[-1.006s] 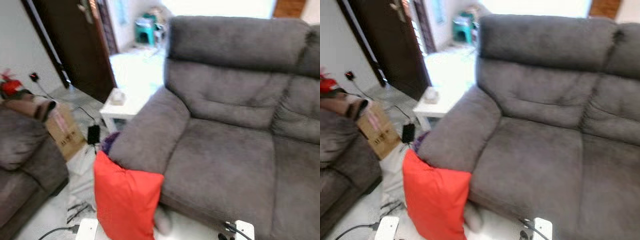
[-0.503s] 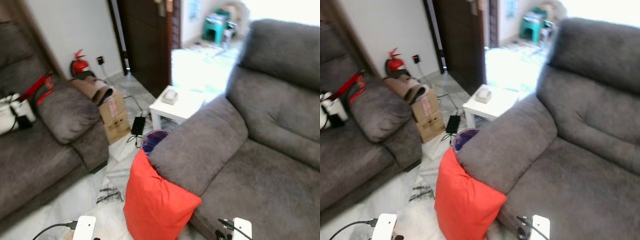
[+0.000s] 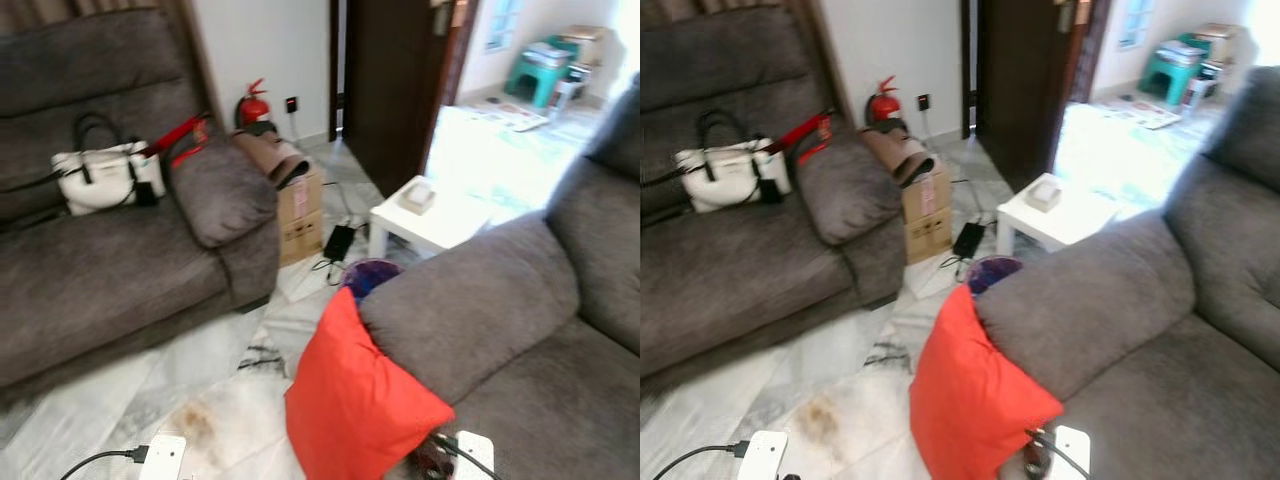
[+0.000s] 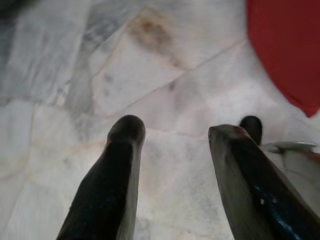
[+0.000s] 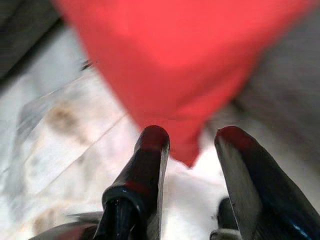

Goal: Move the pillow to the sofa from floor

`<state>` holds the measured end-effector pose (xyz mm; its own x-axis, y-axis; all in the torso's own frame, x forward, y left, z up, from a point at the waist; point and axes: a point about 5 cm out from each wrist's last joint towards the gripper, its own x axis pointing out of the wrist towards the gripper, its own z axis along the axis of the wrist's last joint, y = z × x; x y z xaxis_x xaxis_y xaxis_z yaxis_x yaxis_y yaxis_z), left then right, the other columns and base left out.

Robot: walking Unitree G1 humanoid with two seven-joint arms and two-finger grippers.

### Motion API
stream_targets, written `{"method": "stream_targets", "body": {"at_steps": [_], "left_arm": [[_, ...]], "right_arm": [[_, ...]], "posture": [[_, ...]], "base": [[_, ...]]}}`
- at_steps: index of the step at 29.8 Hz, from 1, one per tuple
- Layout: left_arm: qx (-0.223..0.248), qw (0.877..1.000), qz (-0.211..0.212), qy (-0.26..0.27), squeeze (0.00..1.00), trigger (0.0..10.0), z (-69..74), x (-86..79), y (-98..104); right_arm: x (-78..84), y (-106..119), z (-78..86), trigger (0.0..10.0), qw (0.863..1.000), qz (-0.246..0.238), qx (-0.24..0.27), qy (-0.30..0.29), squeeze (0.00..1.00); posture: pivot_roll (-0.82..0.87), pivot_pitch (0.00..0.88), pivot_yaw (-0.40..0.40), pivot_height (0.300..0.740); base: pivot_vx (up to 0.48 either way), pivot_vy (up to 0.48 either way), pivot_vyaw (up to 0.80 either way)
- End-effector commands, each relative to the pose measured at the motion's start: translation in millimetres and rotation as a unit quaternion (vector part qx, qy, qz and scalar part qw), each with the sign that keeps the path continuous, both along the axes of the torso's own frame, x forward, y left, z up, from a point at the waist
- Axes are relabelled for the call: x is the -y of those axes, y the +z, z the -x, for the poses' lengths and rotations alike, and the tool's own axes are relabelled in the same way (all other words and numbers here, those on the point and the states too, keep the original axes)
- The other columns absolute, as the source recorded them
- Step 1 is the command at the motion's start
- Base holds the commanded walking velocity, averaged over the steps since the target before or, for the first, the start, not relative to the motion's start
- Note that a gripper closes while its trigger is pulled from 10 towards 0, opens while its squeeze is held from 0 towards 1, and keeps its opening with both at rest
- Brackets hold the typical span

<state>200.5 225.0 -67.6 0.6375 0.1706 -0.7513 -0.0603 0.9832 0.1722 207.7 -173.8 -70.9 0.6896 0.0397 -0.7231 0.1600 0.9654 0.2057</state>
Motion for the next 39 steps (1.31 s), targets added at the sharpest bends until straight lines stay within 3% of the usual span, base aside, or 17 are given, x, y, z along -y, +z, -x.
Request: {"method": "stream_targets", "body": {"at_steps": [1,7,9,11,13,15,16,20,24,28,35,39], "left_arm": [[-0.006,1.000,-0.003,0.002,0.00,10.0,3.0,-1.2,-1.5],[0.022,1.000,-0.010,-0.006,0.00,10.0,-8.6,-2.9,6.2],[0.077,0.997,-0.018,-0.015,0.00,10.0,-29.8,-2.2,21.2],[0.097,0.995,-0.020,-0.018,0.00,10.0,-37.2,-1.6,26.9],[0.145,0.989,-0.030,-0.030,0.00,10.0,-54.5,-1.2,42.1],[0.160,0.986,-0.032,-0.033,0.00,10.0,-58.9,-0.9,46.6],[0.193,0.979,-0.037,-0.044,0.00,10.0,-66.5,0.2,55.4],[0.230,0.970,-0.045,-0.066,0.00,10.0,-68.6,2.8,62.0],[0.260,0.961,-0.045,-0.081,0.00,10.0,-56.1,5.0,59.5],[0.273,0.958,-0.044,-0.076,0.00,10.0,-51.8,4.8,59.7],[0.319,0.944,-0.041,-0.070,0.00,10.0,-65.8,8.8,75.8],[0.346,0.932,-0.049,-0.099,0.00,10.0,-74.3,15.1,86.8]], "right_arm": [[5.2,-1.6,3.7,10.0,1.000,0.006,-0.005,-0.003,0.00],[4.3,1.4,-1.5,10.0,1.000,-0.004,0.006,-0.013,0.00],[3.1,9.1,-13.2,10.0,0.999,-0.010,0.036,-0.014,0.00],[2.4,12.1,-17.4,10.0,0.999,-0.011,0.048,-0.011,0.00],[1.2,20.6,-28.6,10.0,0.997,-0.009,0.081,-0.005,0.00],[1.7,23.0,-31.3,10.0,0.996,-0.007,0.090,-0.006,0.00],[4.7,28.8,-37.4,10.0,0.994,0.000,0.112,-0.011,0.00],[10.1,38.8,-44.7,10.0,0.987,-0.003,0.161,-0.025,0.00],[13.7,47.0,-45.2,10.0,0.976,0.005,0.215,-0.025,0.00],[14.5,51.3,-46.6,10.0,0.971,0.007,0.237,-0.031,0.00],[7.8,57.8,-54.4,10.0,0.966,-0.003,0.255,-0.038,0.00],[9.8,67.5,-62.9,10.0,0.957,-0.011,0.282,-0.058,0.00]], "posture": [[0.09,0.079,0.072,0.740],[0.09,0.079,0.071,0.740],[0.09,0.087,0.070,0.740],[0.09,0.087,0.070,0.740],[0.09,0.088,0.072,0.740],[0.09,0.087,0.073,0.740],[0.09,0.086,0.074,0.740],[0.09,0.091,0.076,0.740],[0.07,0.089,0.081,0.740],[0.07,0.087,0.079,0.740],[0.08,0.072,0.075,0.740],[0.08,0.079,0.080,0.740]], "base": [[0.000,0.000,0.80],[0.000,0.000,0.22],[0.000,0.000,0.00],[0.000,0.000,0.00],[0.000,0.000,0.00],[0.000,0.000,0.00],[0.000,0.000,0.00],[0.000,0.000,0.00],[0.000,0.000,0.00],[0.000,0.000,0.00],[0.000,0.000,0.00],[0.000,0.000,0.00]]}}
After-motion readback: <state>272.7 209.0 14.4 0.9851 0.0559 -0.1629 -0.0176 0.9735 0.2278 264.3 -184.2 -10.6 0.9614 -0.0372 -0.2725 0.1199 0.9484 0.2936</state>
